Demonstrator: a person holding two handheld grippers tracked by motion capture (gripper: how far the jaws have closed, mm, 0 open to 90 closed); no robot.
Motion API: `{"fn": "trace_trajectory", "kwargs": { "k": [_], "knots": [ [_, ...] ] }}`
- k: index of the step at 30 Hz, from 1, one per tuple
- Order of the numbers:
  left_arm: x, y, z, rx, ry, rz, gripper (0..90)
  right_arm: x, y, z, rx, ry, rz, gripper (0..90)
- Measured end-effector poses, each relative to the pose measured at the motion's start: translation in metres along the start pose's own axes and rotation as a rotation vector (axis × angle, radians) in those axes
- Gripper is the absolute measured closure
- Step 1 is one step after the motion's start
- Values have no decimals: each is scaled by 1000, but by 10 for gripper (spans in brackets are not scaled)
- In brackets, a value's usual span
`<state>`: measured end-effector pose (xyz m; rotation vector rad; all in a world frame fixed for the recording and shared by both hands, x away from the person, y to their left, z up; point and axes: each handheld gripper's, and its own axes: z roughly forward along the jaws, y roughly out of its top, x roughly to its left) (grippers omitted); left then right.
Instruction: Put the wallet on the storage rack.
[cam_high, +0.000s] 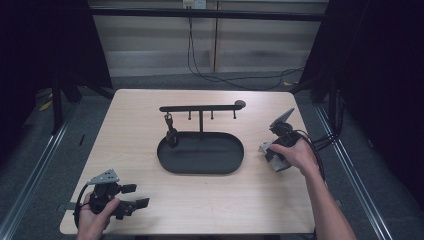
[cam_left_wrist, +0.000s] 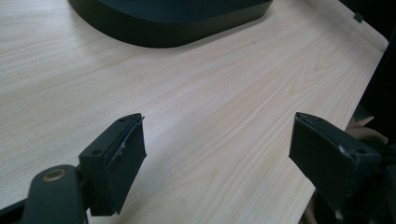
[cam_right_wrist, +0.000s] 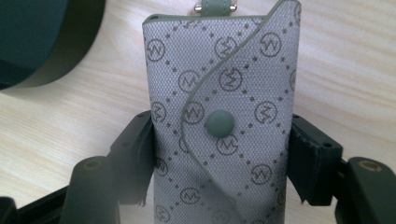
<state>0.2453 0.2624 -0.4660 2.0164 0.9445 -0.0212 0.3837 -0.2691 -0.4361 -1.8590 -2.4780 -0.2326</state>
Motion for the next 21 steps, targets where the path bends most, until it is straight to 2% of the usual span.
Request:
{"fn": "trace_trajectory", "kwargs": {
  "k": [3, 5, 15, 21],
  "knots": [
    [0, 0, 0, 0, -1, 1, 183, 2, 1, -3, -2, 1, -8, 331],
    [0, 0, 0, 1, -3, 2, 183, 1, 1, -5, -11, 22, -5, 331],
    [-1, 0, 1, 8, -3, 8, 189, 0, -3, -15, -33, 12, -6, 331],
    [0, 0, 1, 11, -10, 1, 189, 2, -3, -30, -59, 12, -5, 331]
  ]
}}
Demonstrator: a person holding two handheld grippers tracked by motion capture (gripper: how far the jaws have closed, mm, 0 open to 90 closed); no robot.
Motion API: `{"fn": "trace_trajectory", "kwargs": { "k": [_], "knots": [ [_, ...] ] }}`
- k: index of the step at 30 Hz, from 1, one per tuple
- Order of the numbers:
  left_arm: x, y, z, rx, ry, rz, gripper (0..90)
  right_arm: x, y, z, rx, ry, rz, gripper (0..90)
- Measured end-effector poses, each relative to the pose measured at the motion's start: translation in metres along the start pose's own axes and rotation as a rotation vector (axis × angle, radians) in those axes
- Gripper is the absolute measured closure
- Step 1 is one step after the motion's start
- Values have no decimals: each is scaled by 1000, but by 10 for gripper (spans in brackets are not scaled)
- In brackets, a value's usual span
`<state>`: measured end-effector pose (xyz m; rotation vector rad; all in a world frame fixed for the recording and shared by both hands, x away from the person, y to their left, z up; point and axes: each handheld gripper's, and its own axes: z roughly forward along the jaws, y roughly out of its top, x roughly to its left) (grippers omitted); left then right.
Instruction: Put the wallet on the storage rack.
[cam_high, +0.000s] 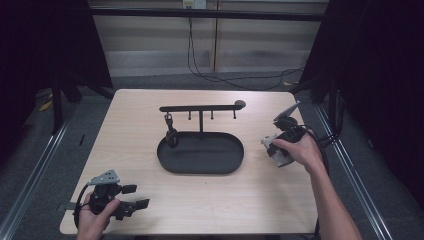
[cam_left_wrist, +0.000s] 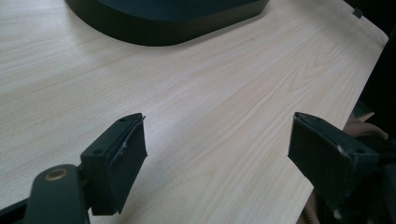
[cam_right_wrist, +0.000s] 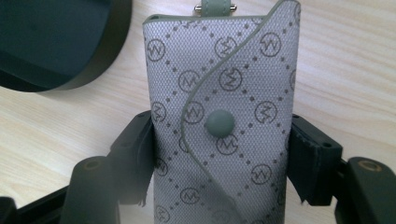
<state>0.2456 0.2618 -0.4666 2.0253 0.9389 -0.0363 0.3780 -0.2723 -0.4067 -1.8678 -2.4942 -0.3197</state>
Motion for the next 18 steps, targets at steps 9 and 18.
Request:
{"fn": "trace_trajectory", "kwargs": {
  "k": [9, 18],
  "knots": [
    [1, 0, -1, 1, 5, 4, 187, 2, -1, -16, -47, 42, 7, 331],
    [0, 0, -1, -2, -3, 10, 187, 11, 1, -30, -108, 107, -4, 331]
  ]
}}
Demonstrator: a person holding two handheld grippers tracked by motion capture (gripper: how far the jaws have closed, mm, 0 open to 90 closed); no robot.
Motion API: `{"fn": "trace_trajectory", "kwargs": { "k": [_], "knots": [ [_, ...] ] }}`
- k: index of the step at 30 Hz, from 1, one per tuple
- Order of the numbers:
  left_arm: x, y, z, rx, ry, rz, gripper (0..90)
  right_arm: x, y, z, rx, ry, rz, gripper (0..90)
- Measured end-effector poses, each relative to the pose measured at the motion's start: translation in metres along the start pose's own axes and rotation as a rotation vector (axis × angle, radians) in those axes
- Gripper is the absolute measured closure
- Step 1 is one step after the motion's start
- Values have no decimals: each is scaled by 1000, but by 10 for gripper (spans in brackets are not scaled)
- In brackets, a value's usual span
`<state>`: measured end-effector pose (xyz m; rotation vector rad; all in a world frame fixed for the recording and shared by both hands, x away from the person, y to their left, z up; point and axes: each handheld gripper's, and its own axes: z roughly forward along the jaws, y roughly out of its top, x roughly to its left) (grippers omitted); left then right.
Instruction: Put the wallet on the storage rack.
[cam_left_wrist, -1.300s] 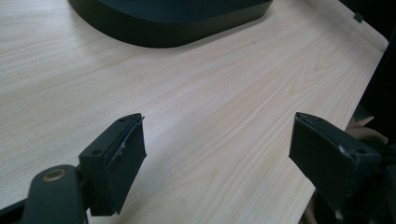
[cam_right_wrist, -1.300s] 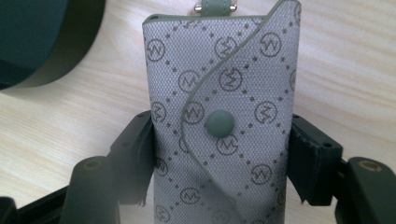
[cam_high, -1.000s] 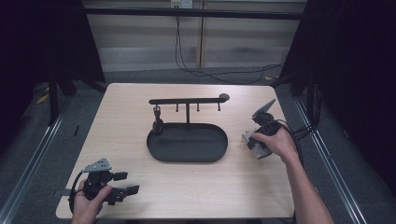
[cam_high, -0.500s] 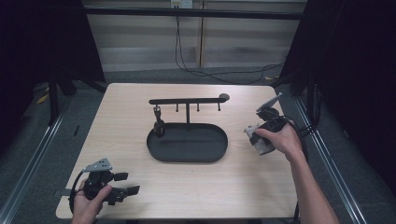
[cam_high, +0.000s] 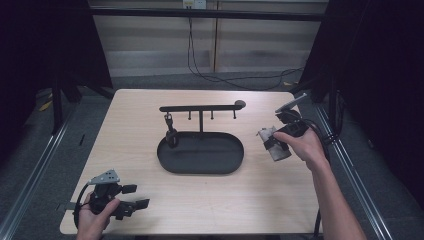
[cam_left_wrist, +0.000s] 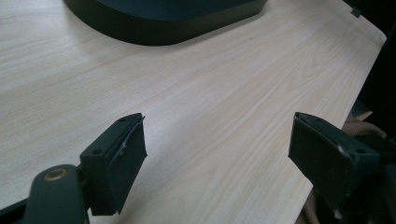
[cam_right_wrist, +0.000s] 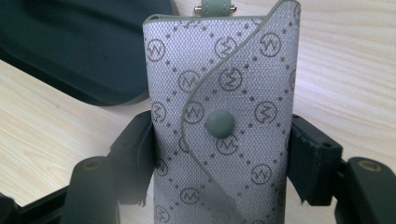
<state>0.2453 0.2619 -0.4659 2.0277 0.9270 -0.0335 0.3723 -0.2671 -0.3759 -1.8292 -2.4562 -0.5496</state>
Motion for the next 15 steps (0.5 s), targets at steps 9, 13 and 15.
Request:
{"fn": "trace_trajectory", "kwargs": {
  "k": [9, 13, 15],
  "knots": [
    [0, 0, -1, -4, 8, -1, 187, 13, 5, -4, -39, 42, -14, 331],
    [0, 0, -1, -2, 6, 7, 183, 21, 9, -5, -55, 61, -20, 332],
    [0, 0, -3, -12, 3, 8, 176, 25, 11, -3, -61, 73, -24, 332]
  ]
}}
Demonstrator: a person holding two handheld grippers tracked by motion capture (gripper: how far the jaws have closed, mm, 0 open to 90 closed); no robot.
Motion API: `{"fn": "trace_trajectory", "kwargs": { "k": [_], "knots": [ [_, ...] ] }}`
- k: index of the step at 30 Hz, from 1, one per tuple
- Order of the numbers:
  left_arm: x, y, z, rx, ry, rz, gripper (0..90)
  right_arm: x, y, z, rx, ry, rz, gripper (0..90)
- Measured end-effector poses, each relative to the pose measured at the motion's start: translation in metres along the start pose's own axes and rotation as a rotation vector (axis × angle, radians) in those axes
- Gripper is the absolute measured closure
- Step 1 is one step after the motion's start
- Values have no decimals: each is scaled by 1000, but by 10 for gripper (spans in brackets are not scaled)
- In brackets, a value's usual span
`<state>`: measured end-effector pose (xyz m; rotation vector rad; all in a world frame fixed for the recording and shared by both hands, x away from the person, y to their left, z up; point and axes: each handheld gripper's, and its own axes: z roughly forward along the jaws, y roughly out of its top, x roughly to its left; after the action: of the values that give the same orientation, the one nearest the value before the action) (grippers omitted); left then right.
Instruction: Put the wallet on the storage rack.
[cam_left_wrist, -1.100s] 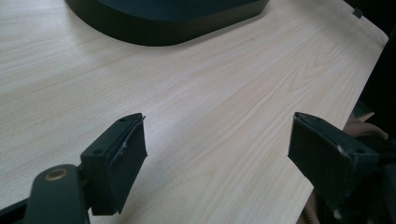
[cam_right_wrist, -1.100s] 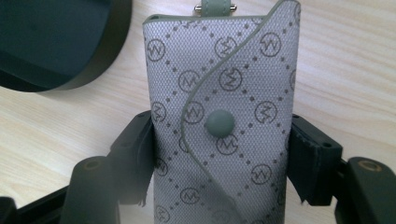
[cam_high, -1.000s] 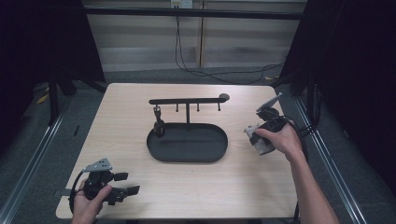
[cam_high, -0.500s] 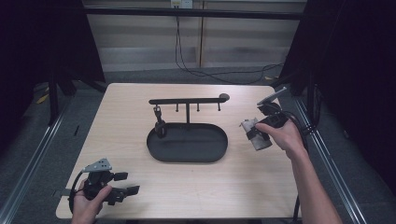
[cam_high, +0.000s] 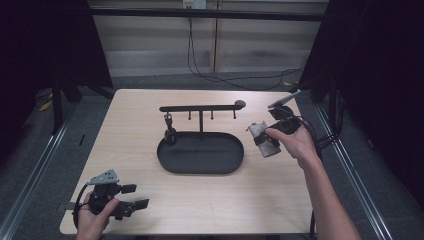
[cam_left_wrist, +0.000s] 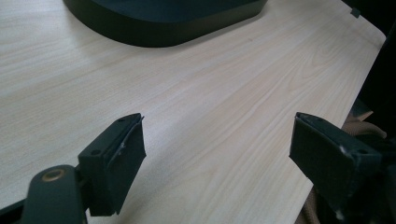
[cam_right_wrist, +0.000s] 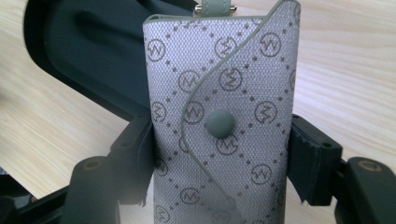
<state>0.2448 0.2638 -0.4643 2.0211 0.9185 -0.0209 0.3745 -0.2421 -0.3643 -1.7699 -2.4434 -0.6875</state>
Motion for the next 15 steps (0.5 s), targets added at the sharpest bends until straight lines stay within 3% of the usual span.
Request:
{"fn": "trace_trajectory", "kwargs": {
  "k": [15],
  "knots": [
    [-2, 0, 0, -6, -2, 25, 174, 22, 12, 24, -26, 78, -11, 332]
  ]
}}
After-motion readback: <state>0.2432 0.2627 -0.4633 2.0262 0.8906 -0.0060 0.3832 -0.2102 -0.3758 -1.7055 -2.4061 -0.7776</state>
